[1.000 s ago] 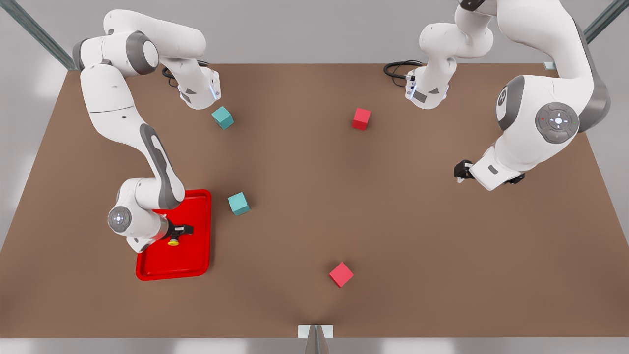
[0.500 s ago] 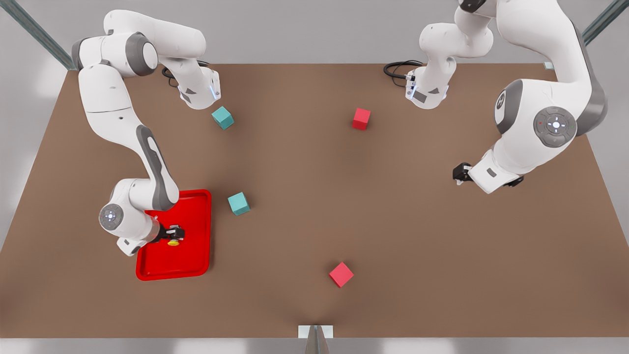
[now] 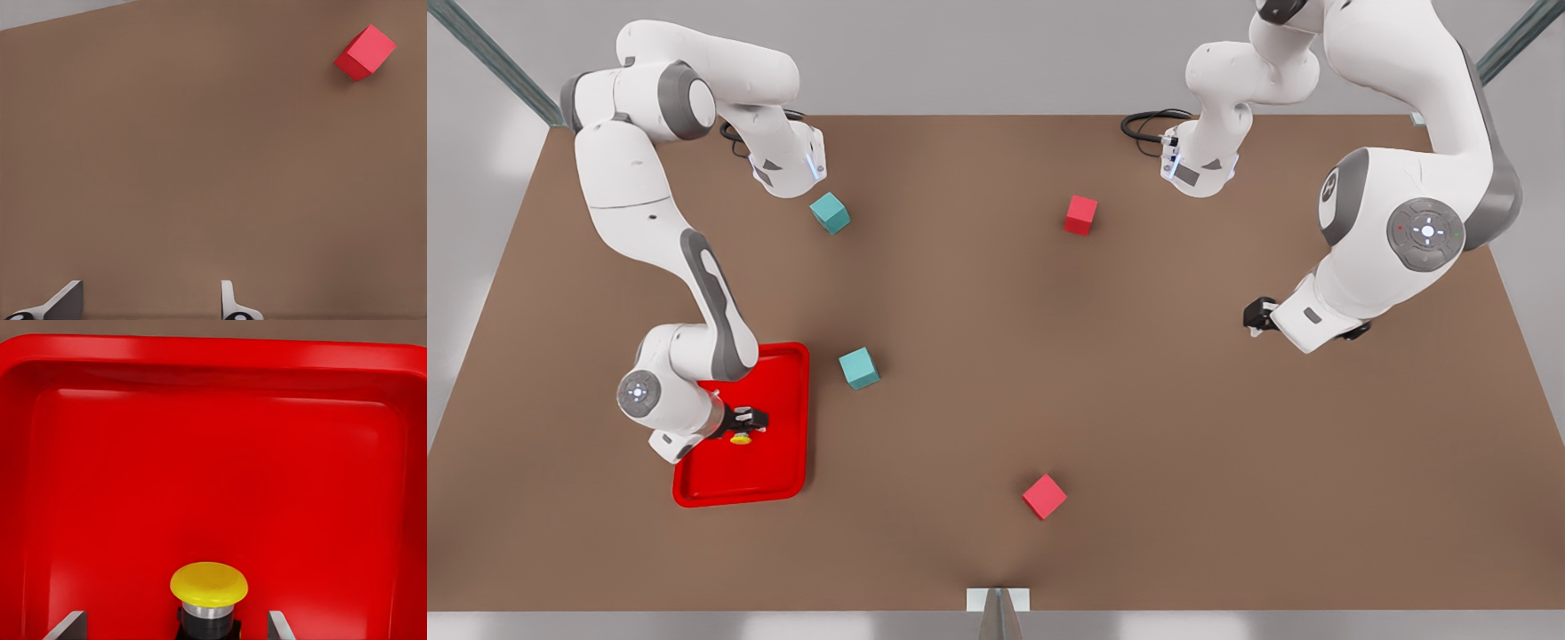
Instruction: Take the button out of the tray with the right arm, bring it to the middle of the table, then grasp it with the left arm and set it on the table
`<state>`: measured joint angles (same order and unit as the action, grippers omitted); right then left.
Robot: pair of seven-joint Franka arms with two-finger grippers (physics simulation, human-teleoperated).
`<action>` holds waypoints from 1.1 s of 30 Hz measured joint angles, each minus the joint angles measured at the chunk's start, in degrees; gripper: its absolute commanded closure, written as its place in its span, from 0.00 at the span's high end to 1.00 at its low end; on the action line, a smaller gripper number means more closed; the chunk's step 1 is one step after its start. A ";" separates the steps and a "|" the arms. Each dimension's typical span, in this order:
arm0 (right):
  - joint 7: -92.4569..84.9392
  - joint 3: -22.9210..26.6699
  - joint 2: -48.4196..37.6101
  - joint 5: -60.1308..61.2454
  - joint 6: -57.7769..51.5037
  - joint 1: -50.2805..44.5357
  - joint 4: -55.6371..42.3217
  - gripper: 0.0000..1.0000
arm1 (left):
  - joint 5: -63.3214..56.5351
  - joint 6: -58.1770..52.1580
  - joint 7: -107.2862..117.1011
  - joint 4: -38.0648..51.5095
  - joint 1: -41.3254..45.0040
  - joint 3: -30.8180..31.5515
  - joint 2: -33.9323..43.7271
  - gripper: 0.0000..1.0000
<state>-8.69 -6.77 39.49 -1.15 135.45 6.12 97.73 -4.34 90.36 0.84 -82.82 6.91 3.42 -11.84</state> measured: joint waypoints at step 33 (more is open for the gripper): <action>-2.14 -0.33 0.16 0.40 -1.54 0.66 -0.61 0.45 | -0.02 0.04 0.16 0.00 0.04 0.00 -0.35 1.00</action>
<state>-10.83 -7.10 39.65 -0.75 133.91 6.77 97.12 -4.36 90.40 1.00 -82.82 6.95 3.42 -12.19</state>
